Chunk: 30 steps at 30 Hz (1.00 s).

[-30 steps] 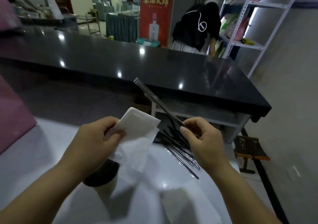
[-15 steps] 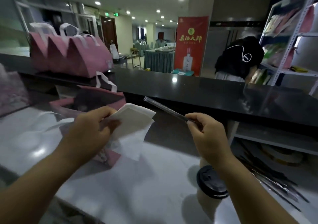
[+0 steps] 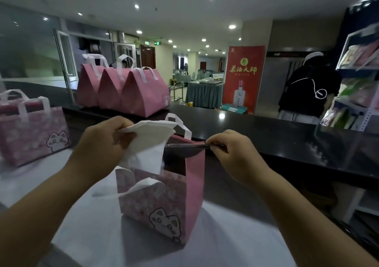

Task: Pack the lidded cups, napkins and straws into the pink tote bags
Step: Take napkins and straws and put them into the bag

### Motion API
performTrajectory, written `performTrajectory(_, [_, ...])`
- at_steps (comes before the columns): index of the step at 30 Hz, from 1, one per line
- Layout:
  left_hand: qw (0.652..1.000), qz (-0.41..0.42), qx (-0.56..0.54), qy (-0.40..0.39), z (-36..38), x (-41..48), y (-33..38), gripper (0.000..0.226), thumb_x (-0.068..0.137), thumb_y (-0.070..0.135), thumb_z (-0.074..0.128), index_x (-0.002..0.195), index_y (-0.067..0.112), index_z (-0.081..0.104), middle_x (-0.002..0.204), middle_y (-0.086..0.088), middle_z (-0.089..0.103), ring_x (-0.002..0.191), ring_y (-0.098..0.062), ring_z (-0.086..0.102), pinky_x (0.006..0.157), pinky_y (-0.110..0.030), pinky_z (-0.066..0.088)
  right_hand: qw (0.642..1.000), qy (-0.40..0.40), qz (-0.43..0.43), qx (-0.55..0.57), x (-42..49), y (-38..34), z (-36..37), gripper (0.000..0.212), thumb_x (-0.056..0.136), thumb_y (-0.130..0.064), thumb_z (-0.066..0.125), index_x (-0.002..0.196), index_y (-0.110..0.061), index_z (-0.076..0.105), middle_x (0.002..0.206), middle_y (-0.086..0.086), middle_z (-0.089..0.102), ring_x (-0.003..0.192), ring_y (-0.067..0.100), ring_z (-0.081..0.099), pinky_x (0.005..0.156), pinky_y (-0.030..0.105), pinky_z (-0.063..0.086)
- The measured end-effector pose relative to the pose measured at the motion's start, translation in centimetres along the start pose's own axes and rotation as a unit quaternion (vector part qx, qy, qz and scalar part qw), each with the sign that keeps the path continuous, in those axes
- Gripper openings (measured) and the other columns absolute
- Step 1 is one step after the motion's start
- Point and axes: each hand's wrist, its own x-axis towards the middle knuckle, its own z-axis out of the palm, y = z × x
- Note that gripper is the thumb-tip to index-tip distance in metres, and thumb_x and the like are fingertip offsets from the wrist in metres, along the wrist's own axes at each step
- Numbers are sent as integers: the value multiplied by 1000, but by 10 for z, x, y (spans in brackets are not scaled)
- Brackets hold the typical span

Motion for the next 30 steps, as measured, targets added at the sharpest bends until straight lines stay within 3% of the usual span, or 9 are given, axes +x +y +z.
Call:
performTrajectory(6, [999, 22, -10, -25, 21, 45, -57, 7, 84, 11, 62, 83, 17, 65, 68, 2, 60, 64, -5, 56, 53, -17, 40, 993, -101, -9, -65, 63, 4, 44, 20, 92, -16, 52, 102, -15, 70, 99, 2, 52, 86, 18, 53, 76, 32, 50])
performTrajectory(12, [994, 63, -33, -84, 51, 64, -93, 11, 82, 5, 62, 83, 15, 66, 76, 10, 61, 72, -3, 58, 52, -11, 41, 968, -179, -36, -172, 96, 8, 93, 20, 92, -12, 49, 103, -12, 66, 102, 4, 51, 83, 21, 52, 71, 31, 49])
performTrajectory(15, [991, 50, -73, -101, 64, 66, -110, 10, 83, 9, 61, 83, 19, 64, 79, 16, 60, 83, 3, 56, 61, -10, 45, 949, -210, -15, -235, 101, 8, 109, 23, 89, -9, 51, 108, -14, 63, 107, 6, 50, 86, 24, 56, 70, 32, 50])
performTrajectory(18, [987, 52, -88, -123, 76, 69, -122, 9, 84, 14, 61, 85, 23, 63, 80, 21, 57, 86, 2, 57, 63, -10, 46, 935, -232, 13, -267, 103, 8, 111, 28, 87, -21, 56, 116, -22, 56, 110, 3, 51, 90, 25, 57, 70, 35, 52])
performTrajectory(23, [976, 38, -158, -142, 88, 73, -139, 5, 84, 27, 57, 81, 31, 59, 73, 17, 61, 80, 1, 57, 58, -7, 43, 955, -232, 85, -166, 109, 7, 96, 47, 75, -50, 69, 117, -33, 55, 107, -10, 56, 95, 13, 56, 77, 35, 52])
performTrajectory(27, [959, 22, -233, -159, 97, 81, -150, 9, 78, 40, 55, 81, 33, 59, 82, 16, 62, 72, -6, 58, 57, -12, 44, 971, -180, 159, -13, 112, 4, 99, 37, 70, -48, 74, 103, -38, 60, 93, -16, 62, 82, 1, 59, 73, 27, 53])
performTrajectory(30, [934, 2, -303, -189, 105, 86, -154, 12, 76, 40, 59, 85, 32, 60, 80, 11, 64, 71, -10, 60, 62, -24, 49, 967, -111, 199, 111, 111, 0, 113, 21, 75, -39, 75, 91, -38, 61, 90, -14, 67, 80, -2, 64, 72, 25, 54])
